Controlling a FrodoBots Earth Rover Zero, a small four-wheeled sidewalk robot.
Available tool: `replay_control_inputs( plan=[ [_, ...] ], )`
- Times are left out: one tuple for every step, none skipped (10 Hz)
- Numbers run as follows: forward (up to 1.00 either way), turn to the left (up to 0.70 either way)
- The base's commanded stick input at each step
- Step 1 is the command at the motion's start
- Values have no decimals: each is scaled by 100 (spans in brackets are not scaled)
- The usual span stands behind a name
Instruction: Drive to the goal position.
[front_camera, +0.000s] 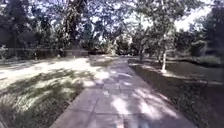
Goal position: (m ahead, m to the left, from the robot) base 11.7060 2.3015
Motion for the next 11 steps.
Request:
replay_control_inputs(
  plan=[
    [50,0],
    [50,-50],
    [50,-50],
    [50,-50],
    [50,-50],
    [50,-50],
    [50,-14],
    [50,-3],
    [50,0],
    [50,0],
    [50,0]
  ],
)
